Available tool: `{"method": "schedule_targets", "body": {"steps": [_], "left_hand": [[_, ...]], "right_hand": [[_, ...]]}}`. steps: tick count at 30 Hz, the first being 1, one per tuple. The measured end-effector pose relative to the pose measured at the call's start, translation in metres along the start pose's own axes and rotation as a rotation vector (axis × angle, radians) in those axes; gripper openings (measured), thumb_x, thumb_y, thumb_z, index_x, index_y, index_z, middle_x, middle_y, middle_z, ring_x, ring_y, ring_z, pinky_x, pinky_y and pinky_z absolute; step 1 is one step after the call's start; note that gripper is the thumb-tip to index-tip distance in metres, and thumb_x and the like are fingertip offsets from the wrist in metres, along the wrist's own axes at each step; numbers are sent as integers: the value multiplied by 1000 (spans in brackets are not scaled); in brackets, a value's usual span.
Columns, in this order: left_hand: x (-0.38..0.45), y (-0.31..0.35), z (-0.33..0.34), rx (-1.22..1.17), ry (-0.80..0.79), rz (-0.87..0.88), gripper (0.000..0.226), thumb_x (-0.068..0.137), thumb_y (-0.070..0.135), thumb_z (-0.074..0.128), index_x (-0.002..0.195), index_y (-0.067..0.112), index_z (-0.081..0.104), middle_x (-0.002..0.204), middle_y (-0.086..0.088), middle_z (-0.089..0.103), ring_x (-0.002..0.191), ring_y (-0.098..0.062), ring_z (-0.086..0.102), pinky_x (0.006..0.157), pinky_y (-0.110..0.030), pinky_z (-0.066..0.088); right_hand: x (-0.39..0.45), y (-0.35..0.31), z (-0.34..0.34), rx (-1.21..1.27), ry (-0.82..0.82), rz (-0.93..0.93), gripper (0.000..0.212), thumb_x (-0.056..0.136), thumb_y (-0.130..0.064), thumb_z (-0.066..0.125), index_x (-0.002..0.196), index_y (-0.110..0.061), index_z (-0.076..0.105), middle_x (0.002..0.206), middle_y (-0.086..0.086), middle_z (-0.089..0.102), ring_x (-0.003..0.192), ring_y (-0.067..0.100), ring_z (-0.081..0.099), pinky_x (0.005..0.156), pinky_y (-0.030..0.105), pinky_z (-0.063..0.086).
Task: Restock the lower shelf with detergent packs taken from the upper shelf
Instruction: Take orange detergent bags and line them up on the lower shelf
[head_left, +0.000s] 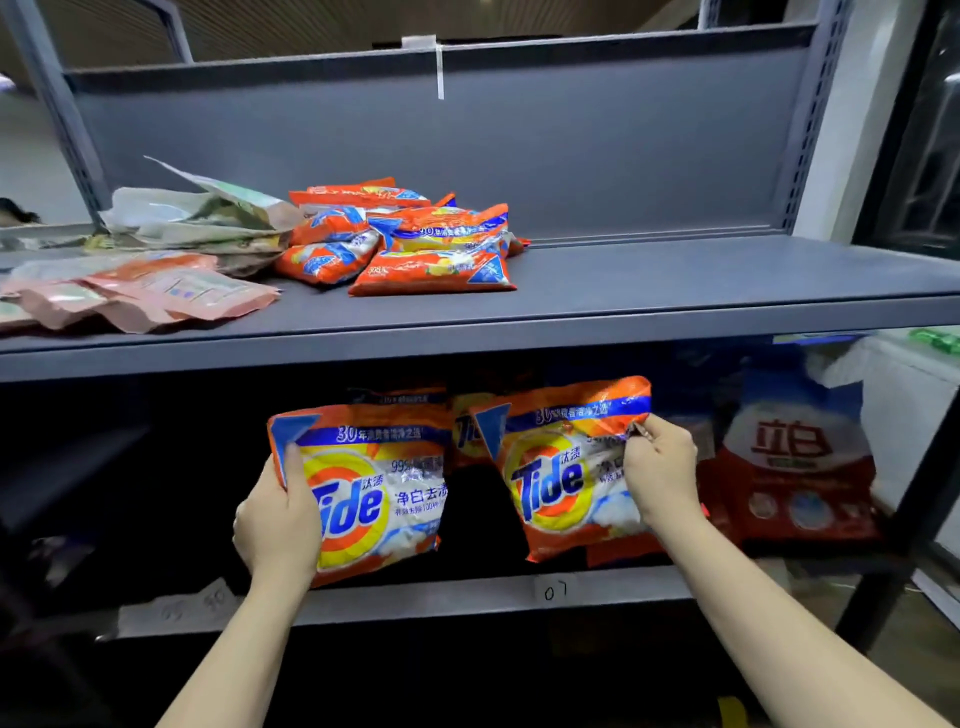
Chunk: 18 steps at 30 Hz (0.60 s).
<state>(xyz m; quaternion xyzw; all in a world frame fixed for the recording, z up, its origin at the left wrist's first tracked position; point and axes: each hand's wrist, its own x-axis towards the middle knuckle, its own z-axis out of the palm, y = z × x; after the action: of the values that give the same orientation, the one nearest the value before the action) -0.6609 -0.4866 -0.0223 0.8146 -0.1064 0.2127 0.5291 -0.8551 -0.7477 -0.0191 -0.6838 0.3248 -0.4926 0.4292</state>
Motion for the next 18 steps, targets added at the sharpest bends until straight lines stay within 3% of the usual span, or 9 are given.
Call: {"method": "schedule_targets", "body": {"steps": [5,8,11,13,16,18], "left_hand": [[7,-28,14,-7,71,-90,46,102,44,30,96,4,53,76,-10,60,66,-27,57,64,-31,45],[19,-44,29,-44,88,-124,45,103,39,32,92,0,52,71,-12,57,61,-26,55,58,-27,42],[35,-66,44,-23,65,-148,29,102,20,39,90,-4,50,69,-17,52,59,-30,50,56,-31,37],[49,-84,53,-13,27,-164,16,96,7,42,90,-4,51,72,-20,52,64,-37,52,60,-38,40],[68,-107,71,-4,3,-106,37,102,30,37,102,-3,54,78,-28,59,70,-43,60,60,-41,44],[80,-117,84,31,-11,6,53,98,43,27,118,0,52,92,-32,62,80,-47,62,64,-42,45]], "right_hand": [[5,15,17,50,19,133,11,71,10,35,71,13,46,61,12,41,60,23,28,59,36,22],[10,23,41,5,40,171,19,74,10,37,58,-1,35,56,8,33,59,22,25,58,38,20],[16,35,72,42,59,223,34,83,8,43,60,-17,37,60,1,41,61,19,37,56,30,31],[22,43,95,12,-38,203,37,89,8,43,64,-20,44,67,1,51,64,18,45,57,27,35],[32,54,128,-38,-110,202,39,85,13,39,58,-15,41,58,4,49,58,15,42,56,28,28],[39,64,143,7,-108,245,34,82,14,38,61,-12,46,52,0,52,49,11,45,49,22,32]]}}
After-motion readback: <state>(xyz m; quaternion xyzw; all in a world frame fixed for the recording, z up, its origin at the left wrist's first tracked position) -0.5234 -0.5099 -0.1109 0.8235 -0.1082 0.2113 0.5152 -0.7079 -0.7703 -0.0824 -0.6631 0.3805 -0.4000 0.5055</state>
